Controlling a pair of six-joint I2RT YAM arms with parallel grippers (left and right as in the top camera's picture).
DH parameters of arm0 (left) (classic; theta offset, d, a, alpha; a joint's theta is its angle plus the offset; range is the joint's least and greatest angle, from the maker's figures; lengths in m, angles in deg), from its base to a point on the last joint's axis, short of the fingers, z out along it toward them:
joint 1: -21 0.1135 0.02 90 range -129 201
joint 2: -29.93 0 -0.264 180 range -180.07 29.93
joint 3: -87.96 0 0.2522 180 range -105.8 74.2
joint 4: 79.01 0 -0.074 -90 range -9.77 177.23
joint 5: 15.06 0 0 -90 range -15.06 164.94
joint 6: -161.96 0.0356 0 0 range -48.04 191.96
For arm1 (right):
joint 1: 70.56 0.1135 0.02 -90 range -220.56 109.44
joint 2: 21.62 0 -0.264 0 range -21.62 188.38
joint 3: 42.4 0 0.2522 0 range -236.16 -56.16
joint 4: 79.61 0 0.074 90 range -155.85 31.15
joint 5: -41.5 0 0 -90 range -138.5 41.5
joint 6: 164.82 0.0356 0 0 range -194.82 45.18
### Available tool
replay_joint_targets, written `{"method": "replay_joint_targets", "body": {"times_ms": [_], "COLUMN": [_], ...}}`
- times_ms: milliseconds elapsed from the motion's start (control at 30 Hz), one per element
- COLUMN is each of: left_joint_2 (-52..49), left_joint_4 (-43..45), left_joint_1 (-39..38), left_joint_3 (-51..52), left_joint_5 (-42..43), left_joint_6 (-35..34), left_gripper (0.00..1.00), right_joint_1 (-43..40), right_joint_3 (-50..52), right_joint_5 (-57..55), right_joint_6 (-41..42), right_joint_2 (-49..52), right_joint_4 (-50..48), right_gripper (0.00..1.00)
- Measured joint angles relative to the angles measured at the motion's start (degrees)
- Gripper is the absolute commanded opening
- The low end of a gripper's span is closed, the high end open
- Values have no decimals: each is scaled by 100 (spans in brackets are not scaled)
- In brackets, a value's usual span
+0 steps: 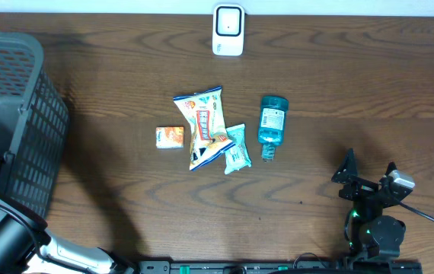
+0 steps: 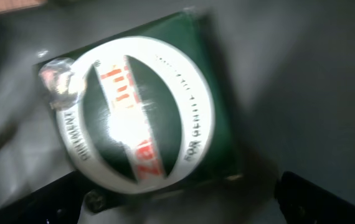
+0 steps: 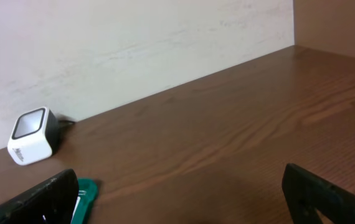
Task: Scan the item barcode
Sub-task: 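Reach the left gripper into the basket and grasp the green Zam-Buk tin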
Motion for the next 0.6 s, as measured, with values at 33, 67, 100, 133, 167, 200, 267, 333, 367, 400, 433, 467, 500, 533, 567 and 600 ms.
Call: {"method": "replay_joint_targets", "body": {"times_ms": [33, 67, 100, 133, 167, 200, 267, 333, 367, 400, 433, 467, 500, 533, 567, 600], "left_joint_2": [7, 9, 9, 9, 9, 9, 9, 9, 9, 9, 9, 9, 9, 9, 7, 0], "left_joint_4": [-42, -90, -120, -133, -131, -131, -120, -52, -11, 57, 92, 133, 157, 195, 210, 225], "left_joint_1": [0, 0, 0, 2, 0, 0, 2, 7, 13, 17, 20, 24, 24, 24, 24, 24], "left_joint_3": [0, 0, 0, 0, 0, 0, 0, 0, 0, 0, 0, 0, 0, 0, 0, 0], "left_joint_5": [-46, -103, -153, -195, -214, -223, -258, -286, -297, -302, -306, -310, -319, -321, -321, -321], "left_joint_6": [-79, -181, -295, -420, -481, -509, -590, -629, -647, -654, -660, -673, -682, -697, -706, -715], "left_gripper": [98, 98, 98, 98, 98, 98, 98, 98, 98, 98, 98, 98, 98, 98, 98, 98], "right_joint_1": [0, 0, 0, 0, 0, 0, 0, 0, 0, 0, 0, 0, 0, 0, 0, 0], "right_joint_3": [0, 0, 0, 0, 0, 0, 0, 0, 0, 0, 0, 0, 0, 0, 0, 0], "right_joint_5": [0, 0, 0, 0, 0, 0, 0, 0, 0, 0, 0, 0, 0, 0, 0, 0], "right_joint_6": [0, 0, 0, 0, 0, 0, 0, 0, 0, 0, 0, 0, 0, 0, 0, 0], "right_joint_2": [0, 0, 0, 0, 0, 0, 0, 0, 0, 0, 0, 0, 0, 0, 0, 0], "right_joint_4": [0, 0, 0, 0, 0, 0, 0, 0, 0, 0, 0, 0, 0, -2, 0, 0], "right_gripper": [99, 99, 99, 99, 99, 99, 99, 99, 99, 99, 99, 99, 99, 99, 99, 99]}}
